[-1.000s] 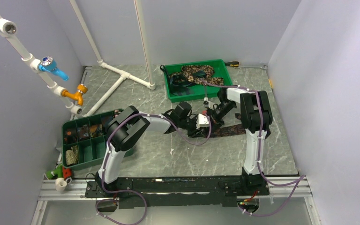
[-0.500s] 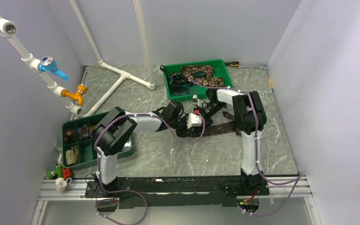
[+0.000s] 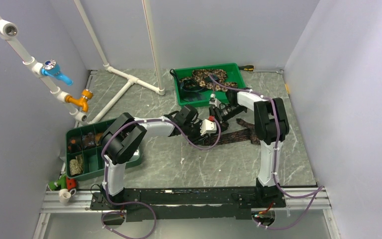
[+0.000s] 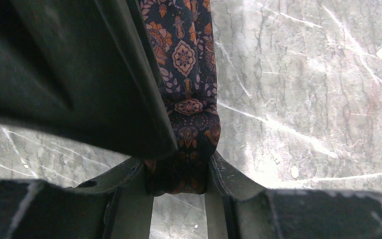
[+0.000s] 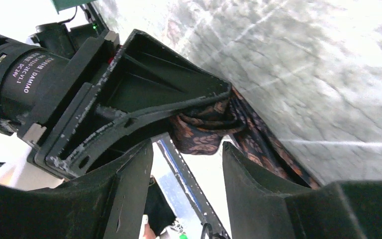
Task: Roll the ties
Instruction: Roll the tie at the center of the board.
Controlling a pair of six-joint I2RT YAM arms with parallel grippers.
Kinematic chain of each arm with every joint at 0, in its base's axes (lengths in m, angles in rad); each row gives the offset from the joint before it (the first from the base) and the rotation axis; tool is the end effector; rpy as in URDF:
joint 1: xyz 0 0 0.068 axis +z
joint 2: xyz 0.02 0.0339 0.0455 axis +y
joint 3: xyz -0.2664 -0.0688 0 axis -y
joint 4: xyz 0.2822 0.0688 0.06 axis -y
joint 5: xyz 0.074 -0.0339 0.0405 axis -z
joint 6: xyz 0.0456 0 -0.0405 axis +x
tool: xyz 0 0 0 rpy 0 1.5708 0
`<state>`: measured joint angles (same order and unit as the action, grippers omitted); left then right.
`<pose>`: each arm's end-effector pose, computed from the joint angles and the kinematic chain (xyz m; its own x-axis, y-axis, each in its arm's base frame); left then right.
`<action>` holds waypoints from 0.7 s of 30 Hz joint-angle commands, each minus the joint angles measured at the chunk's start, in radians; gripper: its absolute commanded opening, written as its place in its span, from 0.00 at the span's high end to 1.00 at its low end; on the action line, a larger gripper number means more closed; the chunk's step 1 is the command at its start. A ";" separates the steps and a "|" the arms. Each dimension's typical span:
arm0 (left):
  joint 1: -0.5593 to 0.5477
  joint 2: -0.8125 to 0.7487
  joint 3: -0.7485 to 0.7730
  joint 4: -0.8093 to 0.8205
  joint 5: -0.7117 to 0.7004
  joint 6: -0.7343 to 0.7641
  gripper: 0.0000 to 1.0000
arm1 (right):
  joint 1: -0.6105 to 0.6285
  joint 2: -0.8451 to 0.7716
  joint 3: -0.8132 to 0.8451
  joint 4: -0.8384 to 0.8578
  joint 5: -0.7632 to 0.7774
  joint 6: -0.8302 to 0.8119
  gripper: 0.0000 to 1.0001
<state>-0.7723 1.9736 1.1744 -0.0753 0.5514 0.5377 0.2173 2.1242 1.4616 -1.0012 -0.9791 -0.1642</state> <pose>0.2961 -0.3218 0.1116 -0.0443 0.6522 -0.7567 0.9987 0.0485 -0.0167 0.3924 0.1254 0.1148 -0.9518 -0.3035 -0.0435 -0.2033 0.5186 0.8305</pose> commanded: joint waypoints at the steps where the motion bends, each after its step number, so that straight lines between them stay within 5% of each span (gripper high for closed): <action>1: -0.004 0.100 -0.047 -0.197 -0.124 0.027 1.00 | 0.035 0.001 0.031 -0.009 -0.042 -0.009 0.45; 4: -0.002 0.101 -0.043 -0.195 -0.123 0.024 1.00 | 0.052 0.020 0.014 -0.015 0.027 -0.034 0.52; 10: -0.004 0.090 -0.051 -0.186 -0.108 0.021 0.99 | 0.047 0.033 -0.007 0.006 0.196 -0.039 1.00; 16: 0.049 -0.016 -0.119 -0.038 0.008 -0.018 0.49 | 0.023 0.055 -0.013 0.038 0.352 -0.054 1.00; 21: 0.092 -0.145 -0.276 0.289 0.100 -0.053 0.24 | 0.014 0.074 -0.038 0.071 0.452 -0.052 1.00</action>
<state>-0.7143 1.8889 1.0126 0.0727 0.6025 0.5205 0.2474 2.1662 1.4567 -1.0016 -0.7509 -0.1795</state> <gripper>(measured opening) 0.693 0.018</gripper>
